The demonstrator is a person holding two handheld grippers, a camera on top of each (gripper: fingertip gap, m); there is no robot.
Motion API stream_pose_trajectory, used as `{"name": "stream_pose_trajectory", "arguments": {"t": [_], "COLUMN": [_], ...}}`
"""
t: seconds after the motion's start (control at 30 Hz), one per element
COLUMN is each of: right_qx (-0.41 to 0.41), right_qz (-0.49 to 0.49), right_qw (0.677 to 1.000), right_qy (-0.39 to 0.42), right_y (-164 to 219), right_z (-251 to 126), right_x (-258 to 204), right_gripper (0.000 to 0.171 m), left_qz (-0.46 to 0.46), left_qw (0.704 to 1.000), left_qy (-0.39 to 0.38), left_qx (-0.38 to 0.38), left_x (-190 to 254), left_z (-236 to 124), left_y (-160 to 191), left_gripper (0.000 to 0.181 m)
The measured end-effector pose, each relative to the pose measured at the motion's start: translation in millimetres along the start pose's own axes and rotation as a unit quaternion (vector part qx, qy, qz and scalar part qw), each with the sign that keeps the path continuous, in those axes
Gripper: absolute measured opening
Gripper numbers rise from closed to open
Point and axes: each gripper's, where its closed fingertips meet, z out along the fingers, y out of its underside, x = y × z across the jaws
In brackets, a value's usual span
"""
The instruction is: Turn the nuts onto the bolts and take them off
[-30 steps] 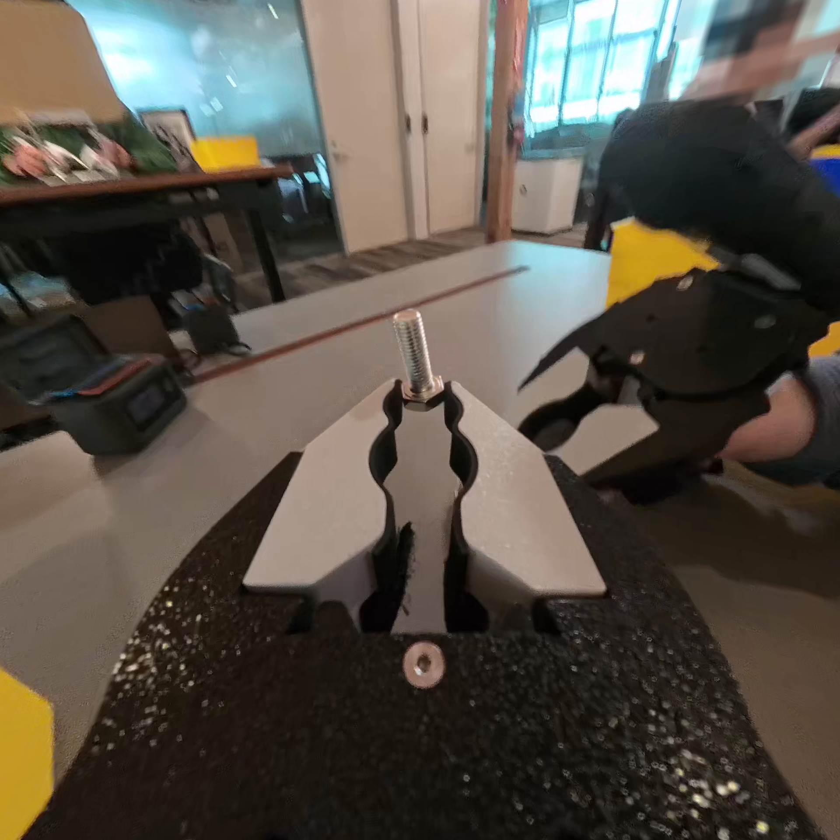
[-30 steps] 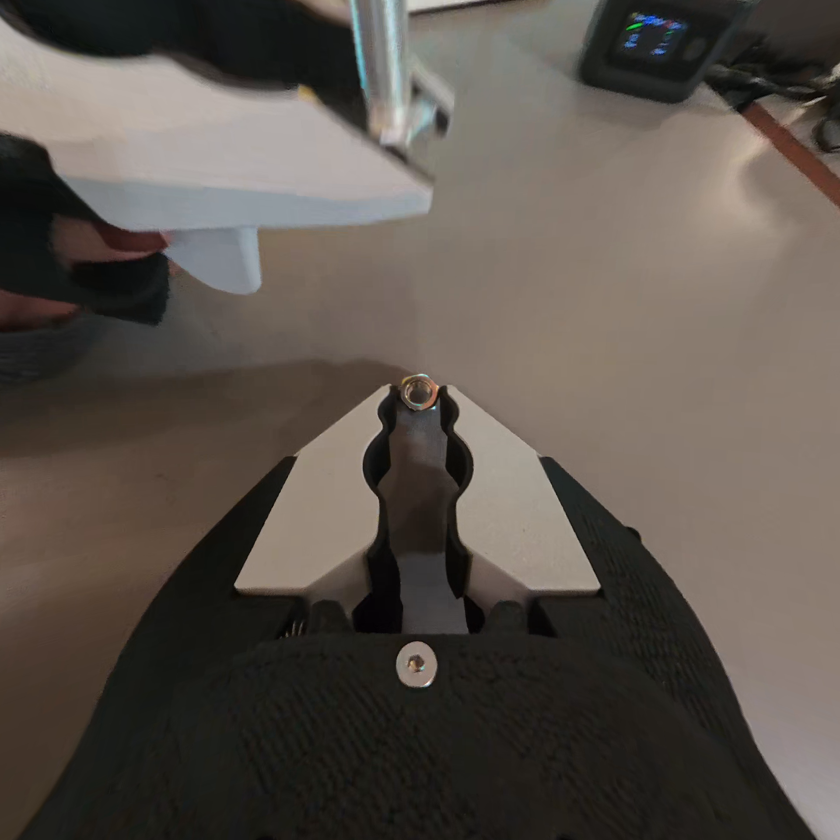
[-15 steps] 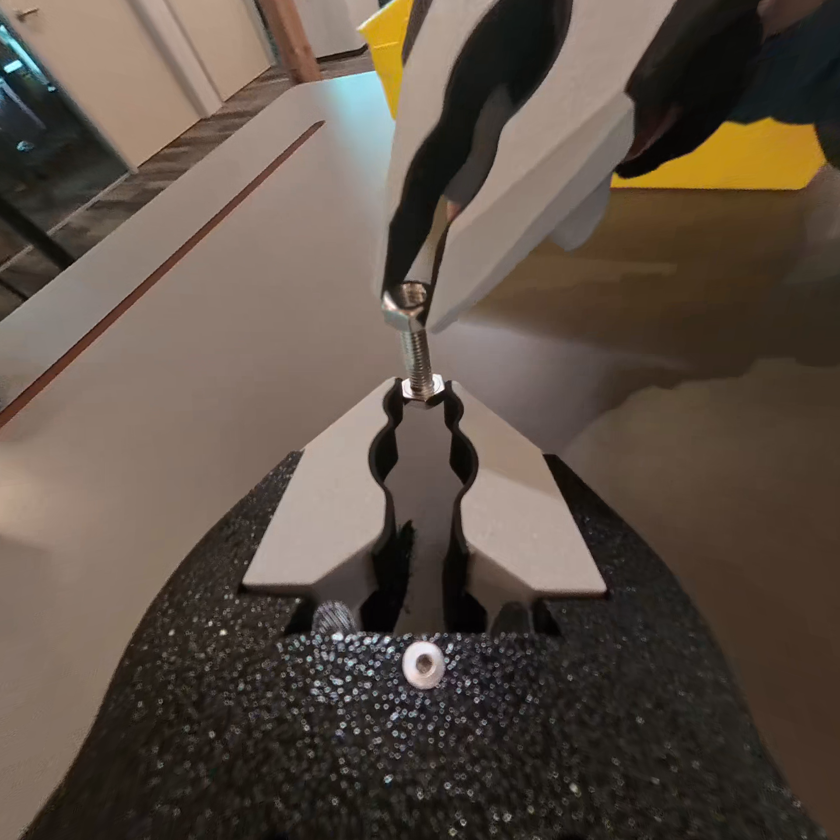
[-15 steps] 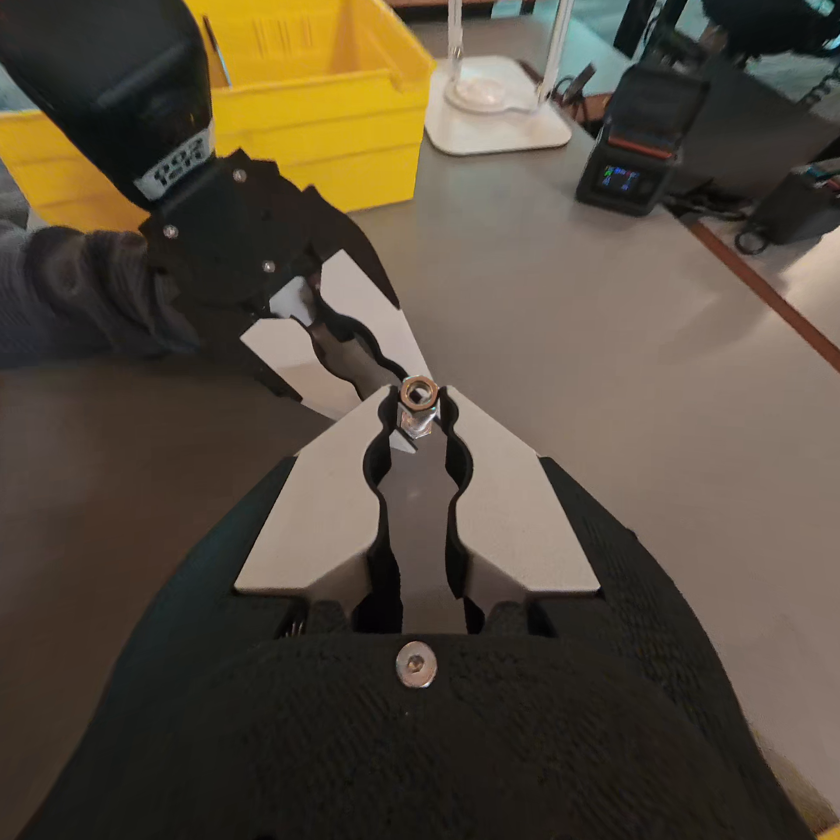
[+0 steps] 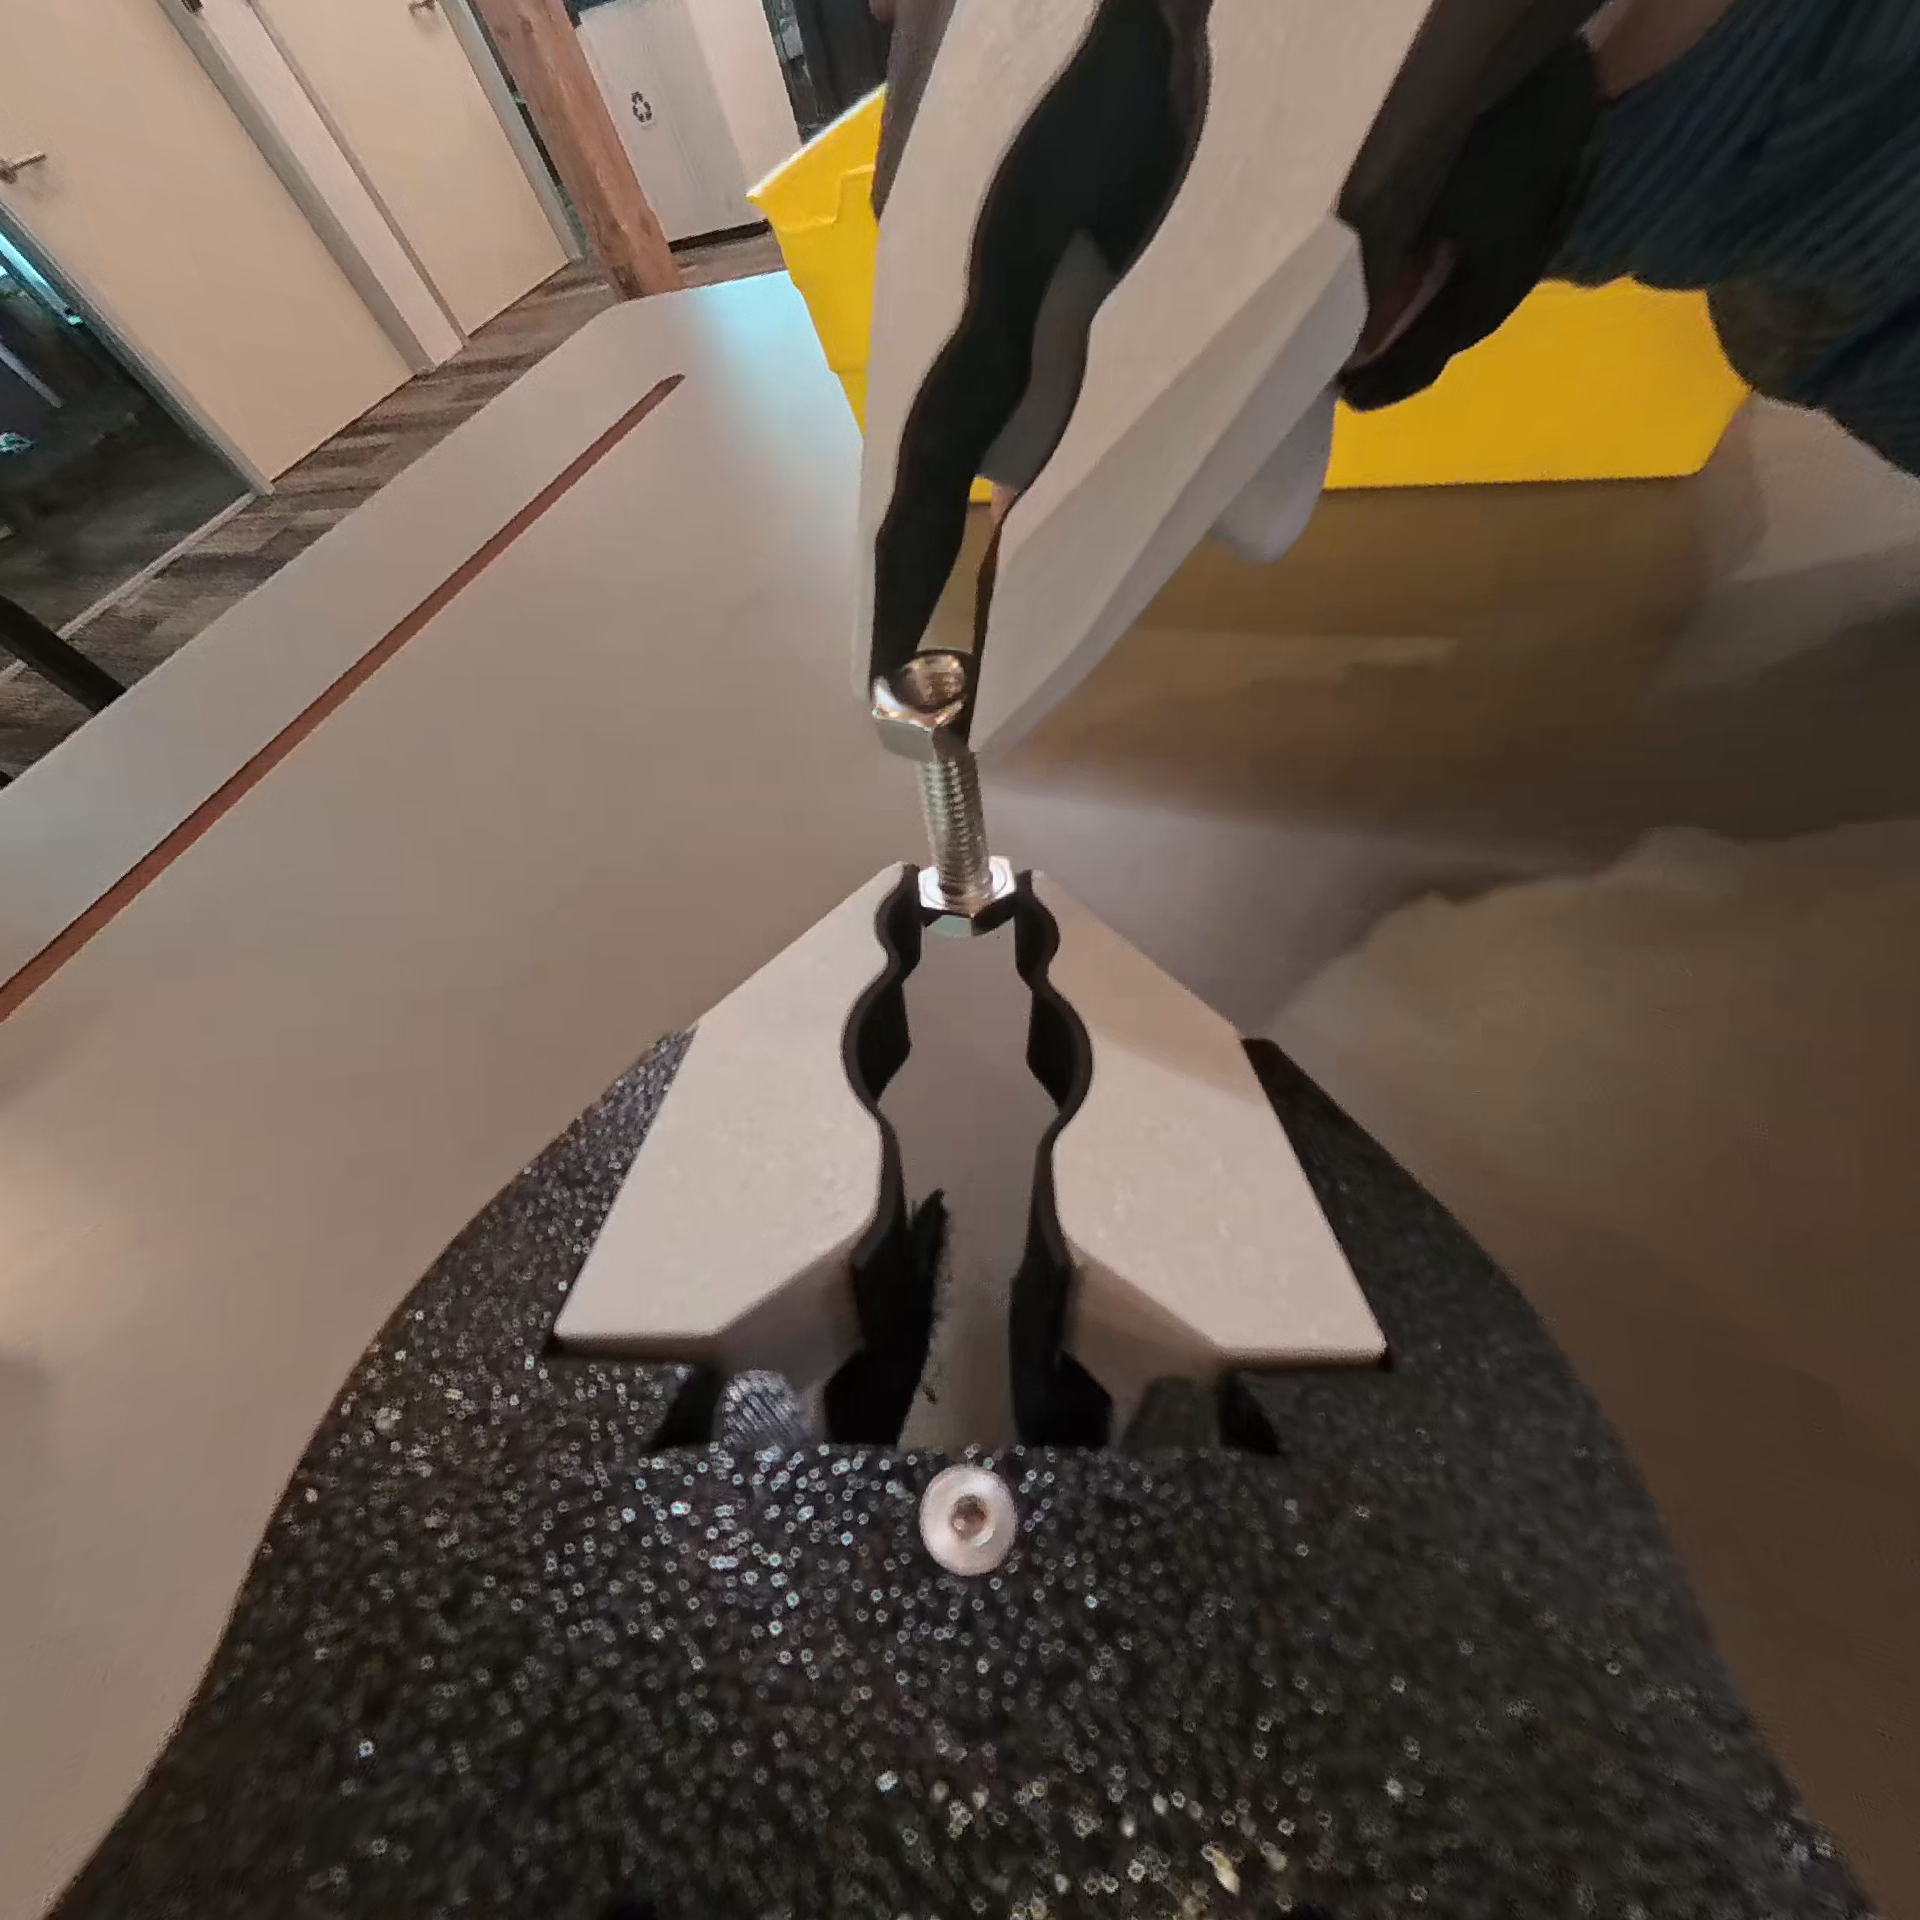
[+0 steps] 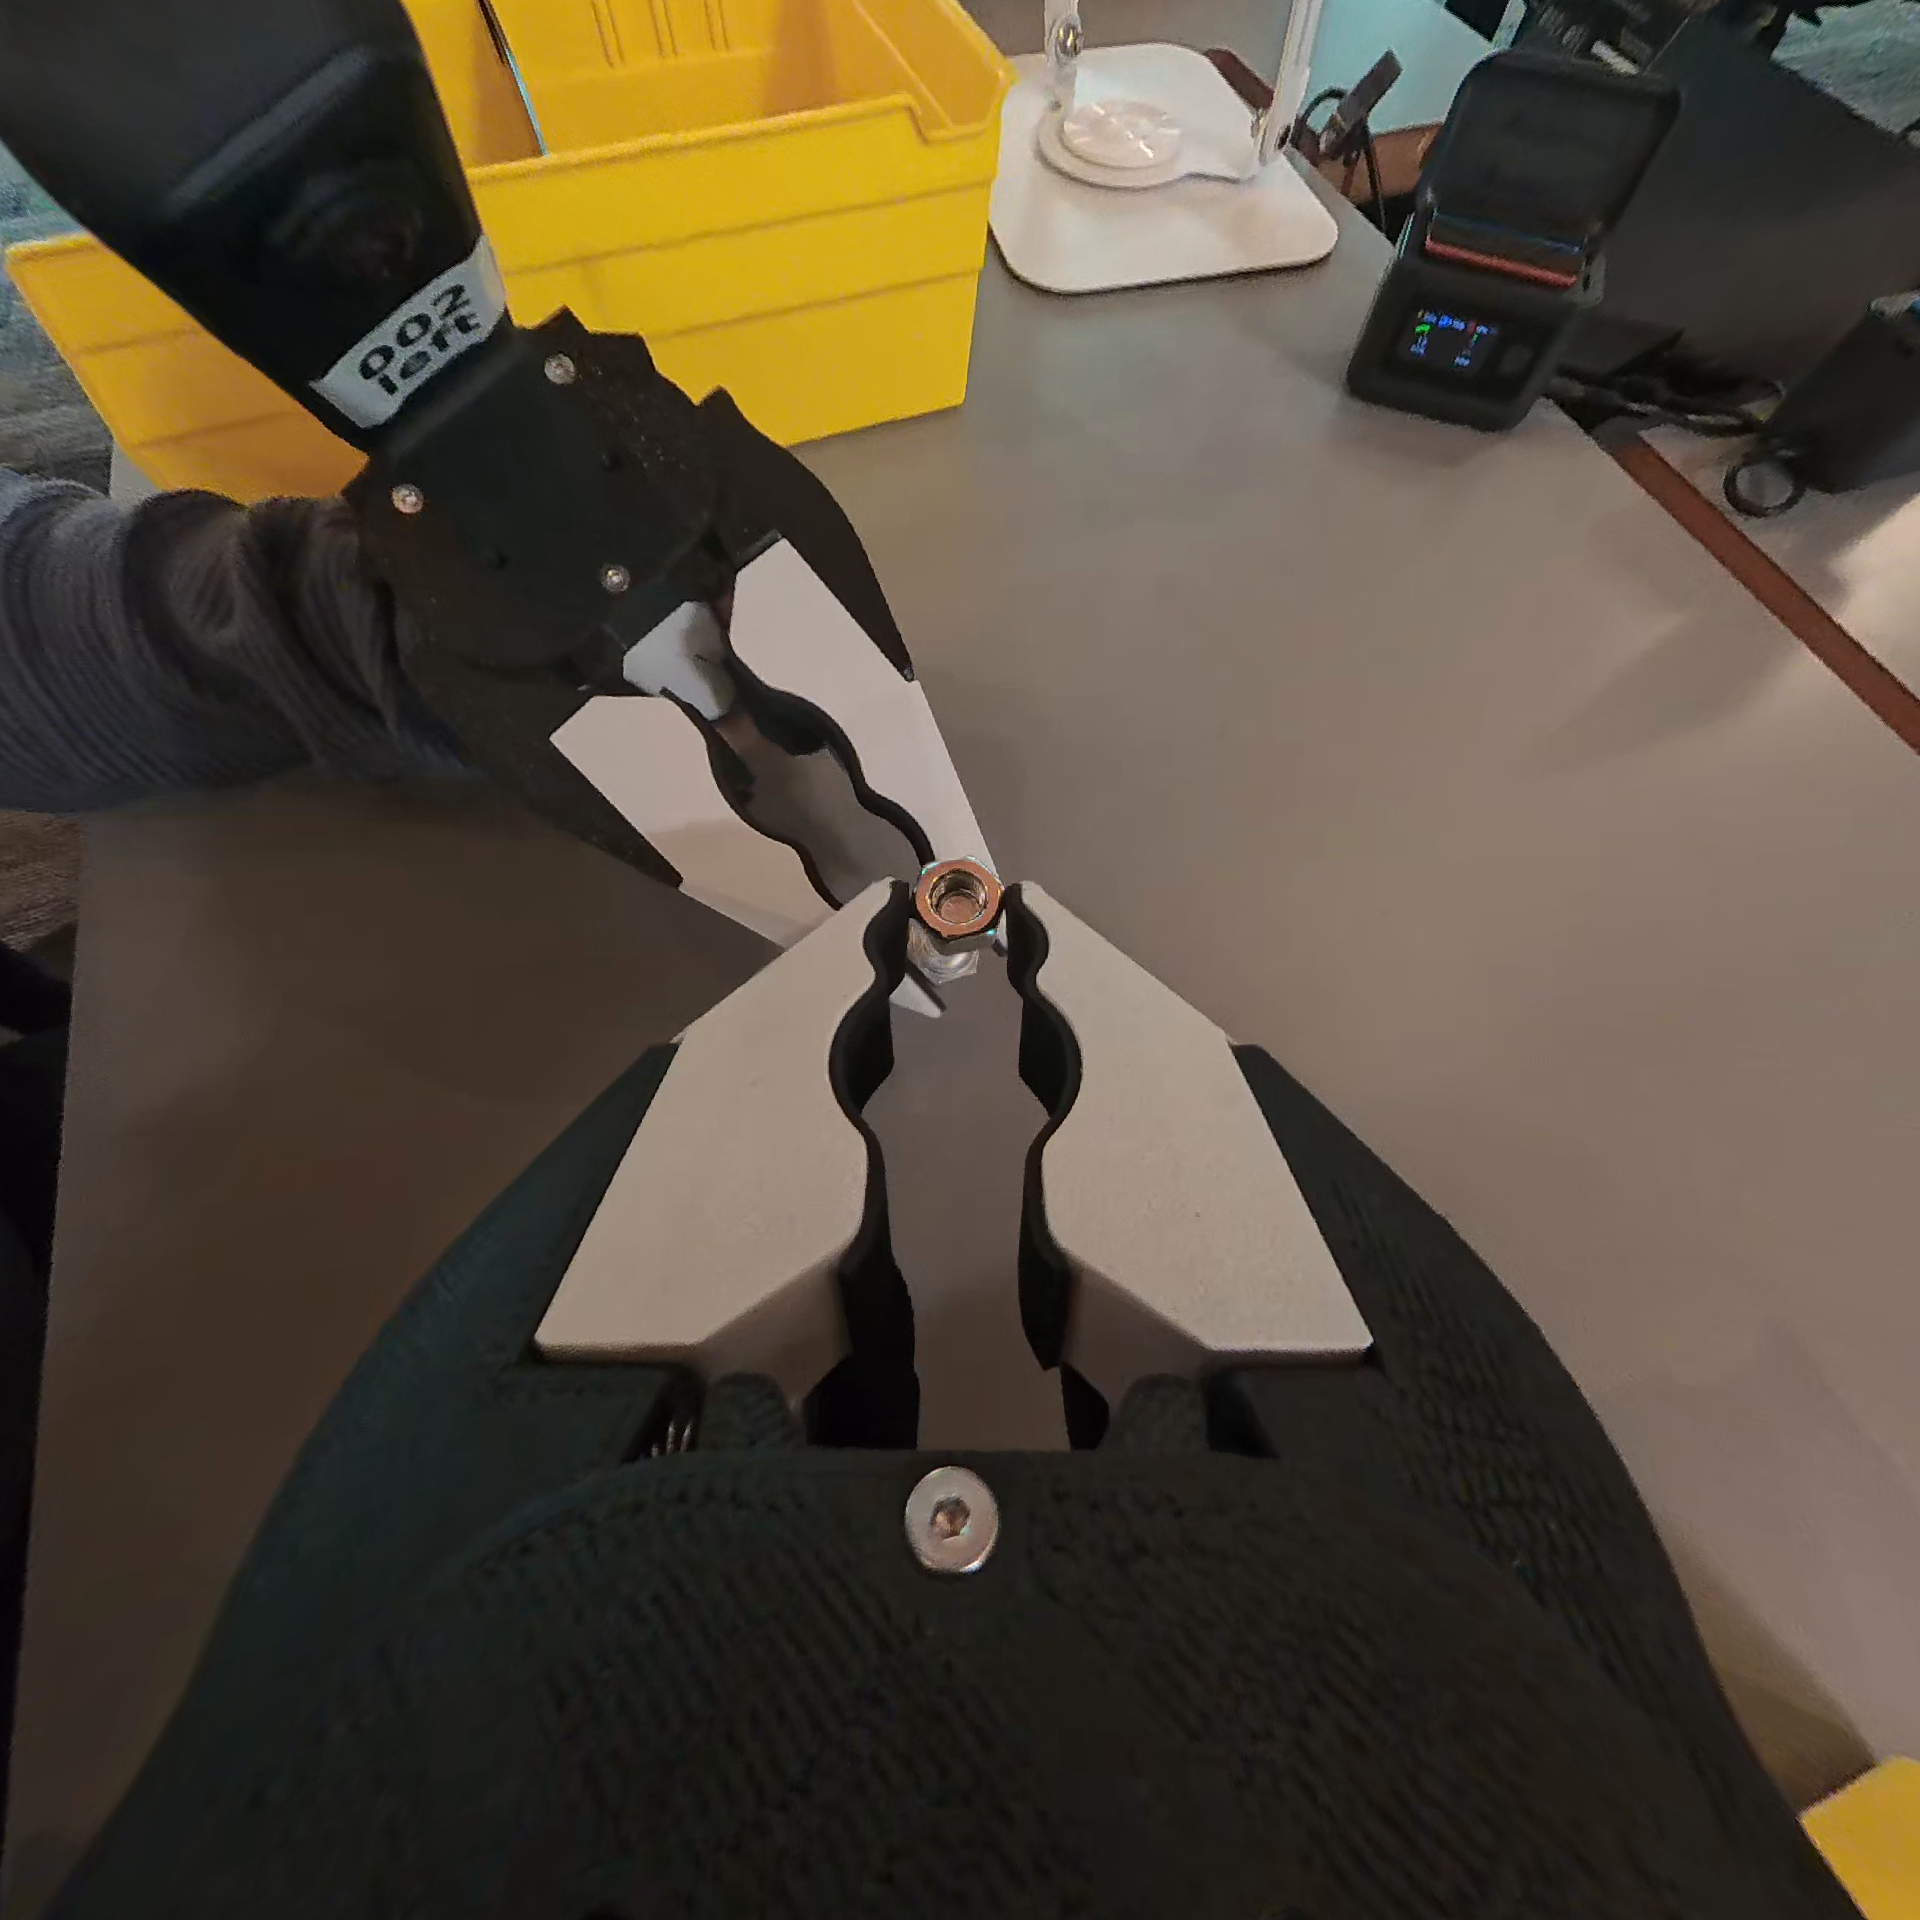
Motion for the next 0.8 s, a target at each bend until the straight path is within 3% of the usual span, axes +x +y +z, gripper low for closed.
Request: {"name": "stream_pose_trajectory", "arguments": {"t": [0.03,0.53,0.67,0.8], "right_qx": [0.006,0.1,0.118,0.104], "right_qz": [-0.001,0.022,0.032,0.041], "right_qw": [1.0,0.992,0.991,0.993], "right_qy": [-0.001,-0.067,-0.054,0.032], "right_y": [-2.1,-24.5,-31.1,-35.3], "right_z": [-0.2,-9.7,-4.7,9.5], "right_x": [-0.6,-11.1,-6.9,8.2], "right_gripper": [0.017,0.017,0.017,0.017], "left_qz": [-0.005,-0.062,-0.07,-0.077], "left_qw": [1.0,0.992,0.992,0.994], "left_qy": [0.002,0.066,0.037,-0.041], "left_qx": [0.006,0.091,0.093,0.064], "left_x": [0.0,5.5,-2.9,-23.5], "left_z": [-0.6,-15.8,-16.4,-15.7], "left_y": [-1.8,-23.0,-22.7,-13.4], "left_gripper": [0.016,0.016,0.016,0.016]}}
